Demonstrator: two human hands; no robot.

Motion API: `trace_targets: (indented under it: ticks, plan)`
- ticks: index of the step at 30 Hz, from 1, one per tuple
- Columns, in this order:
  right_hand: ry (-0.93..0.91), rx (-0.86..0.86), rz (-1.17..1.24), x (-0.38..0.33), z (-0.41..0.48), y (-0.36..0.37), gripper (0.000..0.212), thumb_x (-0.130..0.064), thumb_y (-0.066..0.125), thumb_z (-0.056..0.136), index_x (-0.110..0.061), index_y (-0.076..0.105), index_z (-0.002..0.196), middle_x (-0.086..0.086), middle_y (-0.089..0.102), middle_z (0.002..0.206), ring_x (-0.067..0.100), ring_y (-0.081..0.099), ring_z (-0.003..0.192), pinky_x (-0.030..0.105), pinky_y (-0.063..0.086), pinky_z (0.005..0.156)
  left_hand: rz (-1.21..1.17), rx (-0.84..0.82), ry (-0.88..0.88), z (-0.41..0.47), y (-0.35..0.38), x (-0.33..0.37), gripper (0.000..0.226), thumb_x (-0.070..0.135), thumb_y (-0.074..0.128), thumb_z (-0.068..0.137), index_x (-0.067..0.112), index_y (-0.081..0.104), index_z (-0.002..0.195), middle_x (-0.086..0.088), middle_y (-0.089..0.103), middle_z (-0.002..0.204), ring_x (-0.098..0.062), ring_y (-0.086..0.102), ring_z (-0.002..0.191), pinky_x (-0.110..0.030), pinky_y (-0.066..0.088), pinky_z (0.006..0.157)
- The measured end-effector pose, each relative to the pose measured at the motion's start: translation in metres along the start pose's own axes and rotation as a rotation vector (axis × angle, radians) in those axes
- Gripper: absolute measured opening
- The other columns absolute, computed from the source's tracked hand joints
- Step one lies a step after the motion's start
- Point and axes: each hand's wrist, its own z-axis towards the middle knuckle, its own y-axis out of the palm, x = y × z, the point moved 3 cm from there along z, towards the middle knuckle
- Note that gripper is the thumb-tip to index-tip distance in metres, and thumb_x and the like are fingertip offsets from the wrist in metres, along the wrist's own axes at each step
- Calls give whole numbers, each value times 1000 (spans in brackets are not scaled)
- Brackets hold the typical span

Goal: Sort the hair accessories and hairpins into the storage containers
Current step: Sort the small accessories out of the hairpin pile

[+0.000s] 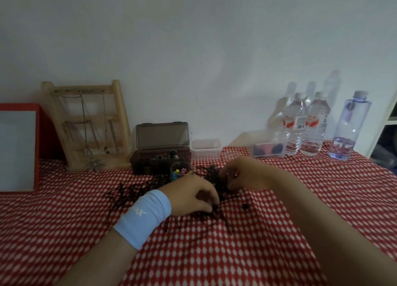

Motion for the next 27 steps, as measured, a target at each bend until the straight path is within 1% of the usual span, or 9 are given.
trace_targets:
  ticks: [4, 7, 11, 13, 15, 18, 20, 23, 27]
  plan:
    - [-18, 93, 105, 0, -3, -12, 30, -9, 71, 85, -31, 75, 104, -16, 69, 100, 1, 64, 92, 23, 55, 88, -44, 209, -22, 9, -13, -2, 20, 15, 71, 87, 29, 72, 100, 17, 64, 97, 1, 60, 92, -14, 48, 83]
    - [-10, 82, 80, 0, -4, -15, 30, -5, 67, 86, -30, 78, 97, -17, 70, 100, -2, 64, 91, 23, 55, 90, 93, 179, -25, 24, -10, 6, 21, 14, 66, 90, 26, 75, 105, 17, 57, 96, -2, 57, 95, -13, 40, 87]
    - [-2, 101, 59, 2, -7, -19, 30, -7, 63, 89, -31, 79, 99, -21, 70, 99, -7, 62, 85, 14, 52, 83, 171, 131, -33, 48, 0, 12, 21, 19, 67, 89, 24, 75, 109, 6, 65, 105, -2, 50, 85, -12, 33, 80]
    - [13, 116, 52, 7, -8, -18, 29, -8, 64, 89, -31, 79, 99, -20, 71, 98, -5, 63, 87, 12, 51, 80, 195, 80, -60, 56, 6, 11, 21, 23, 69, 88, 27, 75, 108, 8, 63, 102, -5, 51, 84, -17, 35, 80]
    - [28, 110, 53, 13, -8, -15, 29, -9, 66, 89, -32, 79, 101, -17, 74, 100, -3, 66, 87, 16, 55, 83, 220, 43, -75, 61, 10, 9, 20, 23, 69, 87, 28, 76, 106, 10, 62, 98, -11, 57, 88, -22, 42, 84]
    - [16, 93, 81, 17, -7, -13, 24, -13, 68, 90, -32, 78, 101, -18, 74, 98, -3, 67, 87, 22, 57, 86, 244, 46, -70, 65, 11, 8, 19, 21, 69, 87, 25, 77, 104, 6, 67, 107, -14, 60, 92, -22, 45, 86]
    - [-9, 103, 82, 16, -5, -12, 23, -14, 69, 90, -31, 78, 102, -19, 72, 100, -3, 66, 91, 23, 56, 89, 246, 59, -73, 65, 10, 6, 17, 20, 70, 86, 23, 77, 102, 4, 67, 105, -17, 62, 93, -23, 46, 85]
    - [-25, 130, 107, 11, 1, -12, 20, -16, 70, 90, -30, 76, 103, -17, 72, 100, -2, 65, 93, 24, 56, 90, 174, 94, -86, 62, 5, 2, 15, 19, 73, 84, 22, 77, 98, 5, 71, 104, -13, 64, 92, -25, 50, 88]
    - [-45, 148, 117, 0, 13, -12, 20, -19, 72, 88, -32, 76, 102, -17, 71, 99, -1, 65, 91, 25, 56, 89, -16, 200, -104, 51, -13, -7, 13, 21, 77, 80, 22, 78, 93, 14, 72, 92, 1, 64, 84, -16, 50, 83]
